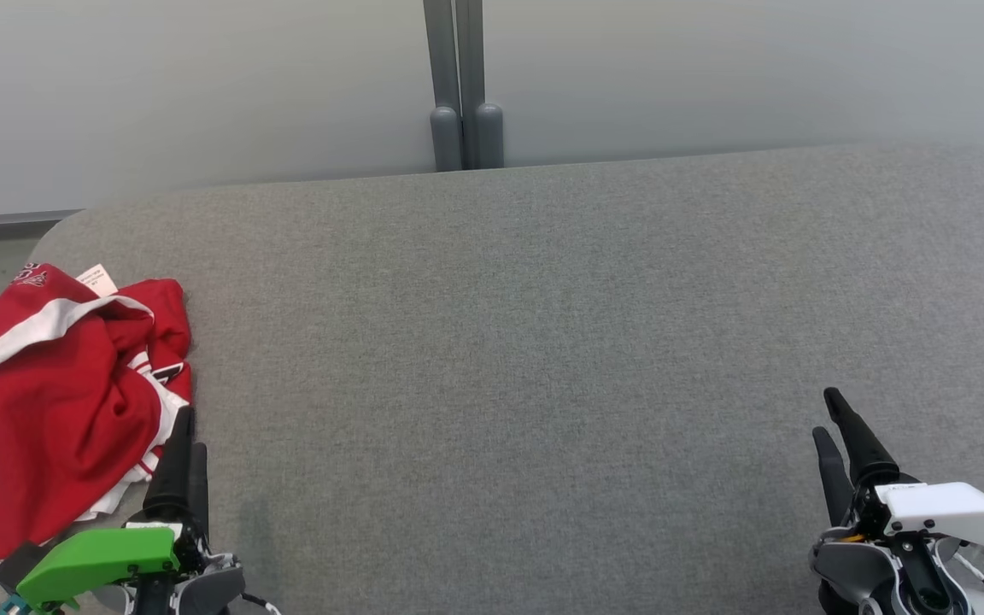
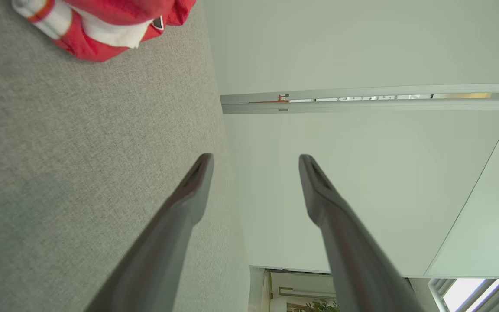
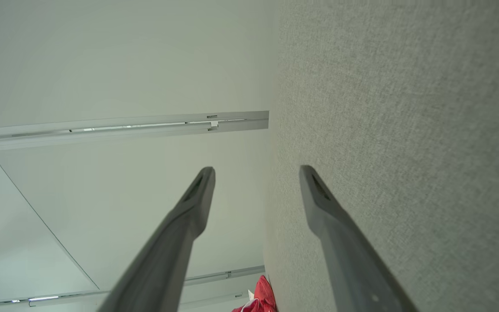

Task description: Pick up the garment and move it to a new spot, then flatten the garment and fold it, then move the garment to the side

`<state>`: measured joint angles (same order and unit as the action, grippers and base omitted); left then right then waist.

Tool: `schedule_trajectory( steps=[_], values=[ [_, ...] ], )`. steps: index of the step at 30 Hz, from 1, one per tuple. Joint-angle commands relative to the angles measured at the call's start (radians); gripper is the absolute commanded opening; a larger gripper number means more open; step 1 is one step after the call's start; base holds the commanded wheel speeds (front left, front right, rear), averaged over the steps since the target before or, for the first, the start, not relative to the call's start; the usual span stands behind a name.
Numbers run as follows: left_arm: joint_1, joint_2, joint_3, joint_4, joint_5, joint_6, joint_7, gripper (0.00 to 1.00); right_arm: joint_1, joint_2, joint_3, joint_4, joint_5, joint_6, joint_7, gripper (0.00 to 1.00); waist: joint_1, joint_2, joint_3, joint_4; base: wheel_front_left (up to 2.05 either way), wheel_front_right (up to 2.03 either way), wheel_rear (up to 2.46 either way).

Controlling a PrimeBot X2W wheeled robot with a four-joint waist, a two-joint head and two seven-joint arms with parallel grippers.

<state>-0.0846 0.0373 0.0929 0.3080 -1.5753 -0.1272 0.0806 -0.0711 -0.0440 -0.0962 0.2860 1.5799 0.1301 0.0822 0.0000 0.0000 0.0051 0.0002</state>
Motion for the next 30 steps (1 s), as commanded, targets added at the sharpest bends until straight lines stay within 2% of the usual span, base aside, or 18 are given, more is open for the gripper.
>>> schedule_trajectory(
  steps=[1,11,20,30],
  values=[
    [-0.027,0.005,-0.003,-0.013,0.035,0.000,-0.012,1.00,-0.019,-0.015,0.007,-0.023,-0.023,0.000,-0.014,1.00,0.0000,0.0000,0.000,0.000,0.00,0.00,0.00],
    [-0.039,0.005,-0.013,-0.003,0.215,-0.001,-0.058,1.00,-0.030,-0.022,0.010,-0.043,-0.169,0.000,-0.059,1.00,0.0000,0.0000,0.003,0.001,0.00,0.00,0.00],
    [-0.044,0.006,-0.020,0.004,0.402,-0.001,-0.095,1.00,-0.035,-0.030,0.032,-0.053,-0.351,0.000,-0.097,1.00,0.0000,0.0000,0.005,0.004,0.00,0.00,0.00],
    [-0.045,0.008,-0.040,0.006,0.621,0.033,-0.132,1.00,-0.038,-0.028,0.046,-0.043,-0.559,0.000,-0.134,1.00,0.0000,0.0000,0.005,0.008,0.00,0.00,0.00]
  ],
)
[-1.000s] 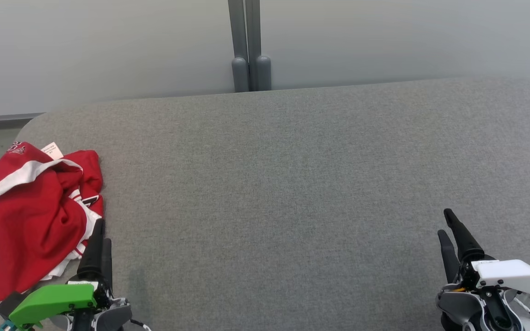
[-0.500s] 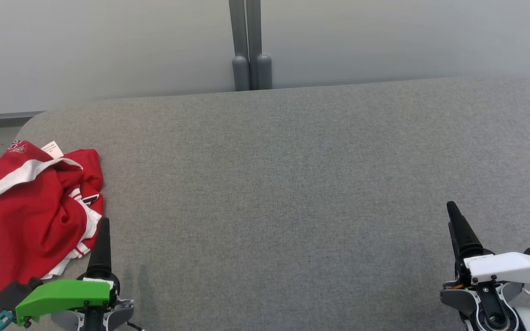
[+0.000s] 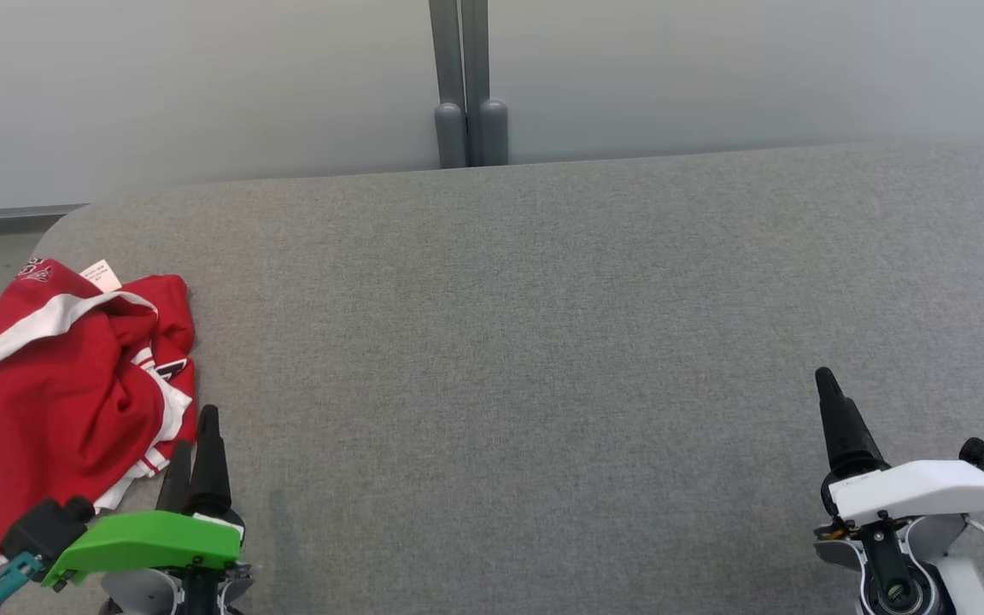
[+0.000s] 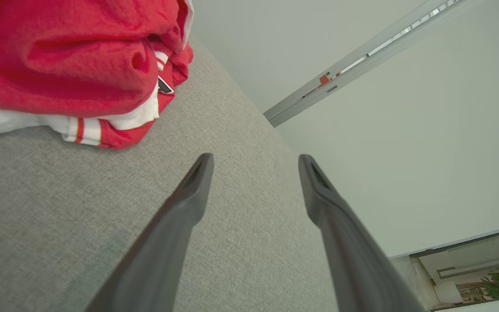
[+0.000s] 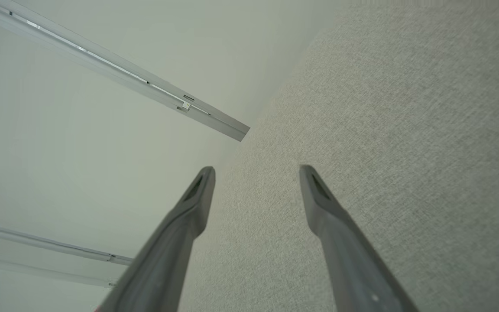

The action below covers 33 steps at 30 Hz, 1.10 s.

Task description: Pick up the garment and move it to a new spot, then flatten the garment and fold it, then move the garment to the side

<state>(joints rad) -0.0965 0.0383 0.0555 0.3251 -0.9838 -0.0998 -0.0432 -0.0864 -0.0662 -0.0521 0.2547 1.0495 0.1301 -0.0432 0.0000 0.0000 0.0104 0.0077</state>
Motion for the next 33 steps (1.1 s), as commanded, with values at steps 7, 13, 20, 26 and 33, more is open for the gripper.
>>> schedule_trajectory(
  steps=[7,13,20,26,33],
  values=[
    [-0.034,0.008,-0.016,-0.004,0.154,0.029,-0.033,1.00,-0.025,0.000,0.005,-0.004,-0.156,0.000,-0.033,1.00,0.0000,0.0000,0.000,0.002,0.00,0.00,0.00],
    [-0.033,0.009,-0.028,-0.002,0.240,0.034,-0.052,1.00,-0.029,0.001,-0.002,-0.003,-0.253,0.000,-0.052,1.00,0.0000,0.0000,0.001,0.003,0.00,0.00,0.00],
    [-0.032,0.010,-0.040,-0.004,0.341,0.049,-0.072,1.00,-0.024,0.003,-0.001,-0.007,-0.355,0.000,-0.072,1.00,0.0000,0.0000,0.000,0.005,0.00,0.00,0.00],
    [-0.031,0.012,-0.051,-0.004,0.417,0.053,-0.089,1.00,-0.024,0.001,0.009,-0.003,-0.435,0.001,-0.089,1.00,0.0000,0.0000,0.000,0.007,0.00,0.00,0.00],
    [-0.030,0.017,-0.064,-0.011,0.497,0.061,-0.108,1.00,-0.024,-0.001,0.011,0.002,-0.521,0.001,-0.109,1.00,0.0000,0.0000,0.000,0.008,0.00,0.00,0.00]
  ],
)
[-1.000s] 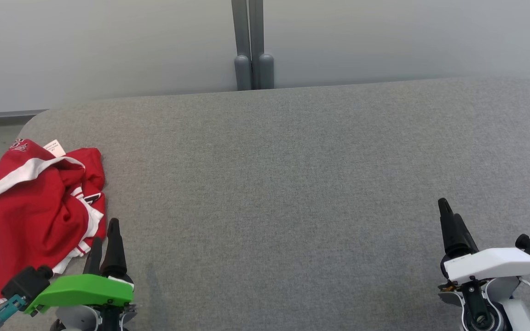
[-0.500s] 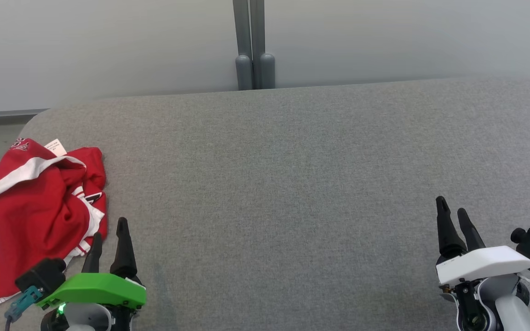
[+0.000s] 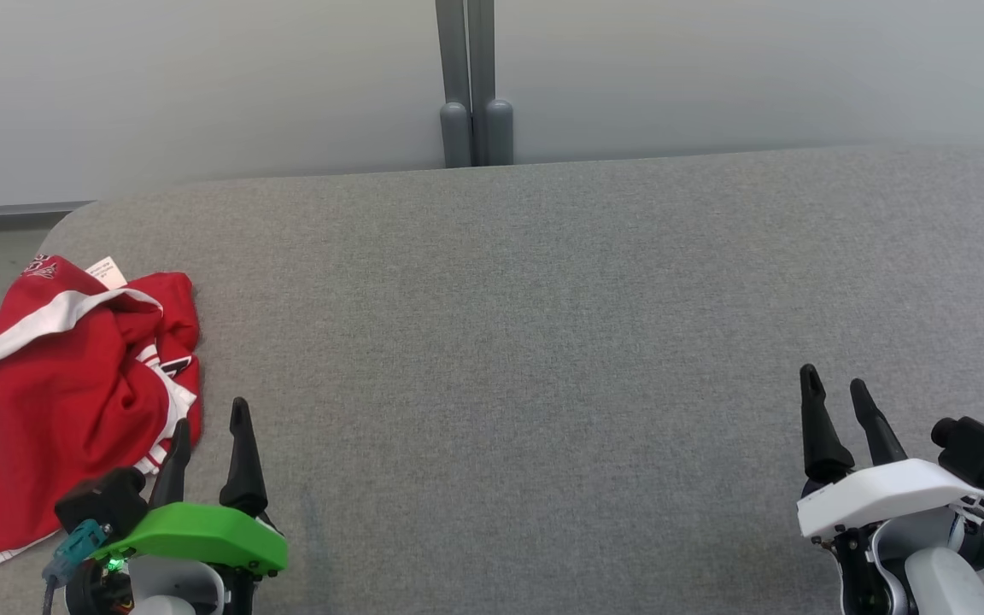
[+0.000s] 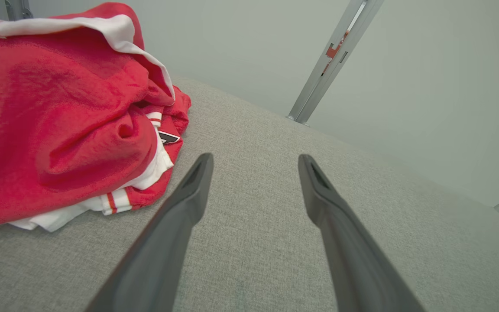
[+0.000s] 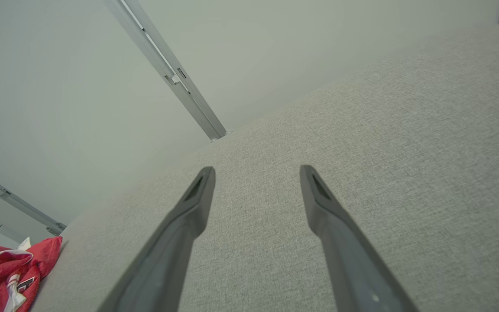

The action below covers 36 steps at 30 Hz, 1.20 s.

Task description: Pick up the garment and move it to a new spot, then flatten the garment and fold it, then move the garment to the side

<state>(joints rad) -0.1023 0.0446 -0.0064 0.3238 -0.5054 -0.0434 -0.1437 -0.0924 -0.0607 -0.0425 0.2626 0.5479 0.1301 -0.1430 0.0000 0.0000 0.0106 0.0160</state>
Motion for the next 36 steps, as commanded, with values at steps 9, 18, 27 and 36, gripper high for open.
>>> schedule_trajectory(
  steps=[9,18,27,36],
  values=[
    [-0.020,0.017,-0.018,-0.005,0.113,0.007,-0.030,1.00,-0.018,-0.009,0.002,0.003,-0.123,0.001,-0.031,1.00,0.0000,0.0000,0.000,0.001,0.00,0.00,0.00],
    [-0.021,0.021,-0.032,0.008,0.197,0.007,-0.051,1.00,-0.017,-0.013,0.000,0.018,-0.219,0.001,-0.052,1.00,0.0000,0.0000,0.000,0.002,0.00,0.00,0.00],
    [-0.023,0.019,-0.038,0.020,0.267,0.003,-0.071,1.00,-0.018,-0.013,-0.004,0.030,-0.299,0.001,-0.071,1.00,0.0000,0.0000,0.000,0.007,0.00,0.00,0.00],
    [-0.013,0.016,-0.039,0.034,0.336,0.005,-0.089,1.00,-0.013,-0.007,-0.017,0.041,-0.374,0.001,-0.091,1.00,0.0000,0.0000,-0.008,0.009,0.00,0.00,0.00]
  ],
)
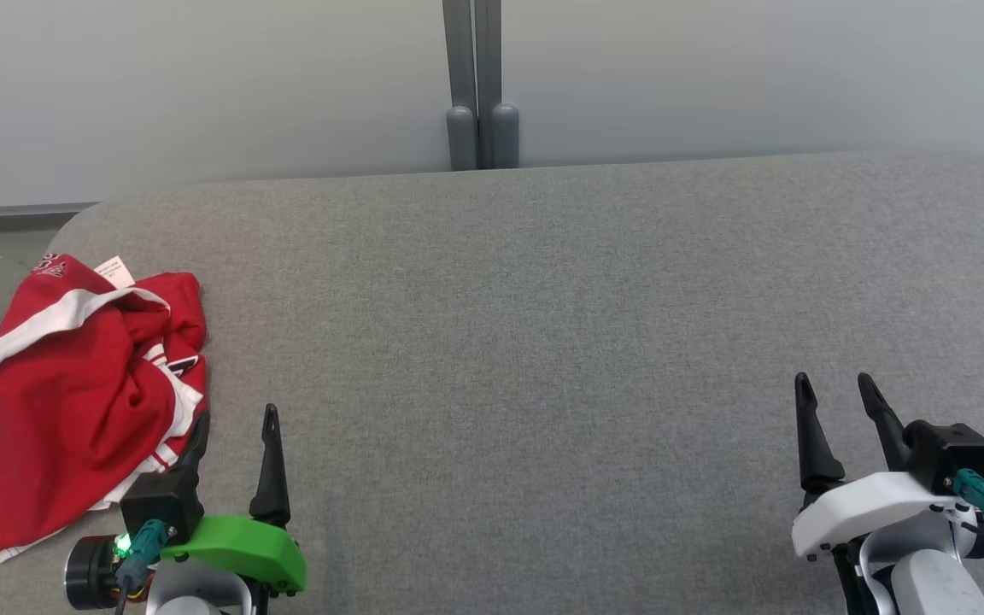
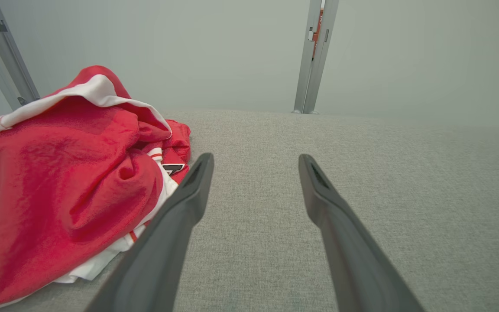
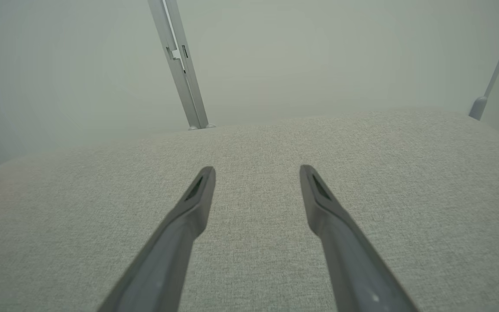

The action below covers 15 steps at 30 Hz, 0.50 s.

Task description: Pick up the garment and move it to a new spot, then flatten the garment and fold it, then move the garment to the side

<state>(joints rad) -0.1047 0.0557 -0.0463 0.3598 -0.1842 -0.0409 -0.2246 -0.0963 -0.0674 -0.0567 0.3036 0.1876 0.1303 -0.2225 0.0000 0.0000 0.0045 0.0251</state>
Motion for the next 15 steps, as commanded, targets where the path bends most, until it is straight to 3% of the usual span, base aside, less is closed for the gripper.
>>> schedule_trajectory(
  steps=[1,15],
  values=[
    [-0.007,0.005,0.003,0.000,0.021,0.003,-0.010,1.00,-0.006,0.000,-0.006,0.001,-0.022,0.001,-0.013,1.00,0.0000,0.0000,-0.003,0.000,0.00,0.00,0.00],
    [0.017,-0.002,0.013,0.008,0.108,0.003,-0.034,1.00,0.006,0.006,-0.013,0.008,-0.117,0.001,-0.037,1.00,0.0000,0.0000,-0.012,0.000,0.00,0.00,0.00]
  ],
)
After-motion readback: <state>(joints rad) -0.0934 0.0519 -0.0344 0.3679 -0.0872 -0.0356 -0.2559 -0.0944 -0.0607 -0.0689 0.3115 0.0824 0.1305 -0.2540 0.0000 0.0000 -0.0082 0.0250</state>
